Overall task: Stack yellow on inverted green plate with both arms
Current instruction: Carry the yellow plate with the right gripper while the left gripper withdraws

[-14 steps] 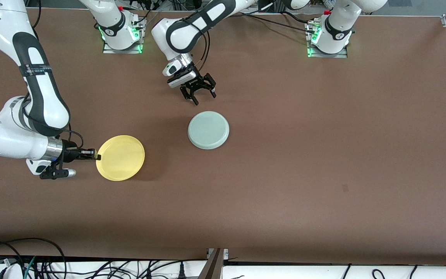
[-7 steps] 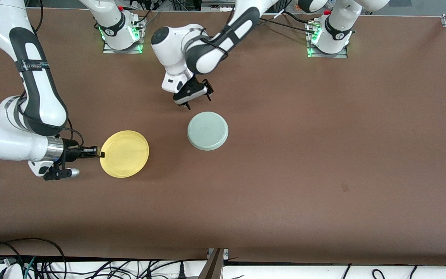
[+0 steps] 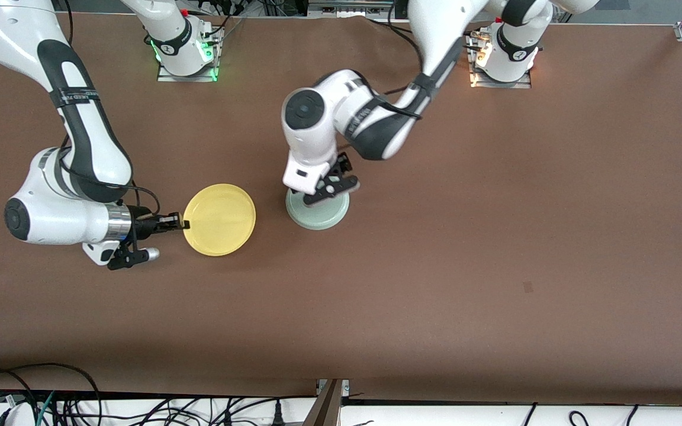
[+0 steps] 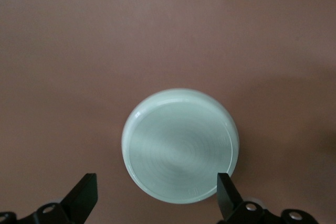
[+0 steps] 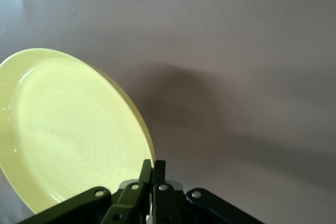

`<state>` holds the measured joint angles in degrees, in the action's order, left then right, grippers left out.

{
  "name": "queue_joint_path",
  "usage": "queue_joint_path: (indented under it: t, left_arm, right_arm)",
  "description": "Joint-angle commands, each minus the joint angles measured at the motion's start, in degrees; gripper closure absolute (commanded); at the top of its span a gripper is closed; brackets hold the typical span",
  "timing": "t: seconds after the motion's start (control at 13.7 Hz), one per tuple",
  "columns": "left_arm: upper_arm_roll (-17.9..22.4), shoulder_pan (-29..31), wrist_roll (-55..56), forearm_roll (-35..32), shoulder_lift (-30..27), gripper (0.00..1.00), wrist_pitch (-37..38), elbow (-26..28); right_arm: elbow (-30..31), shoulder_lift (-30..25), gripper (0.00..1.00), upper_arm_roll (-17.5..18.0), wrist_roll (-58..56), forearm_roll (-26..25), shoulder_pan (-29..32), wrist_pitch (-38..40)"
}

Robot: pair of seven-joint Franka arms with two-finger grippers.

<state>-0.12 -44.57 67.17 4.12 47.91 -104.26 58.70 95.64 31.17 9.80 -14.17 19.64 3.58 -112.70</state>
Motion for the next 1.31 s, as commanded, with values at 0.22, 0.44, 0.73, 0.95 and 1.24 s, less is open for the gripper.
queue_joint_path:
  t: [0.22,0.44,0.73,0.95,1.24]
  left_arm:
    - [-0.67,11.77,-19.24,4.4,-8.78,0.0,9.68,1.5]
    - [-0.41,15.12,-27.08,3.7,-12.56,0.0,13.63,1.94]
    - [0.12,19.51,-36.57,1.69,-18.62,0.0,21.01,2.38]
    - [0.2,23.82,-43.69,0.97,-23.02,0.0,23.66,3.34]
    - [0.21,26.54,-50.63,-3.5,-27.68,0.0,26.03,6.42]
  right_arm:
    - [2.35,-0.41,1.0,0.22,11.33,1.11,-8.66,-5.93]
    - [4.64,-0.06,1.0,0.22,17.32,1.11,-15.16,-11.48]
    - [4.99,1.34,1.0,0.22,25.15,1.11,-21.94,-14.74]
    - [9.45,0.04,1.0,0.3,25.6,1.11,-22.65,-16.75]
    - [14.22,-0.32,1.0,1.8,25.6,1.11,-22.65,-23.7]
